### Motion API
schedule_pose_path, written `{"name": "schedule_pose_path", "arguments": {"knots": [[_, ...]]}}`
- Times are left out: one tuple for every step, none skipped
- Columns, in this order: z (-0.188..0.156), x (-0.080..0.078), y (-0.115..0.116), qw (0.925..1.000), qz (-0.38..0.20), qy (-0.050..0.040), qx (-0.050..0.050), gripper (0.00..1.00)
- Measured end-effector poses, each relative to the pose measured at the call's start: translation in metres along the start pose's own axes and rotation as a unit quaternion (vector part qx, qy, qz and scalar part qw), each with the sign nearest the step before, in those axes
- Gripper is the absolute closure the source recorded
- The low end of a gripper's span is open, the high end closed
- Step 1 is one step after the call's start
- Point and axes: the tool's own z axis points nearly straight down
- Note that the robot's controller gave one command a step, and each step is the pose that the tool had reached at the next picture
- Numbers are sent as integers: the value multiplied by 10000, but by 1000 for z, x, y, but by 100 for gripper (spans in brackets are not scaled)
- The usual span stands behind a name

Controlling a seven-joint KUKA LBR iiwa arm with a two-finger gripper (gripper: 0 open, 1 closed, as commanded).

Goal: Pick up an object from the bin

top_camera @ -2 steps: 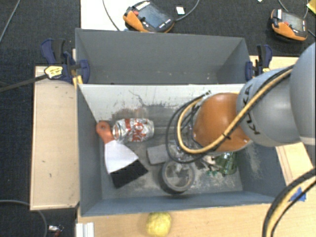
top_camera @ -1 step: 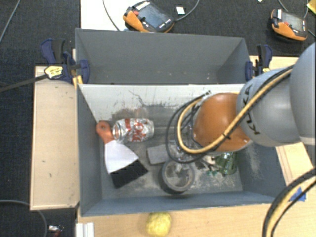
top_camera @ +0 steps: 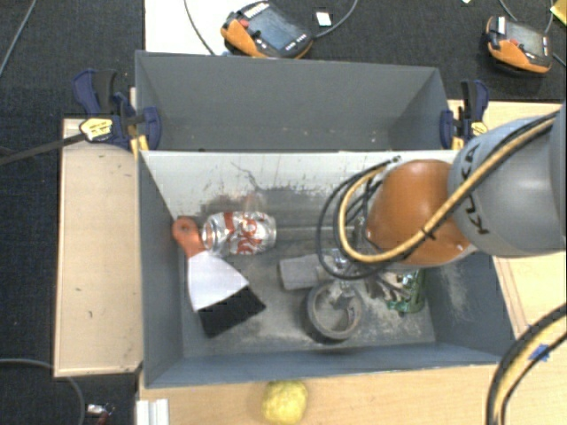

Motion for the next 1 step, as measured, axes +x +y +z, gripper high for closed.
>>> {"name": "schedule_pose_path", "arguments": {"knots": [[0,0,0,10000,4,0,0,100]]}}
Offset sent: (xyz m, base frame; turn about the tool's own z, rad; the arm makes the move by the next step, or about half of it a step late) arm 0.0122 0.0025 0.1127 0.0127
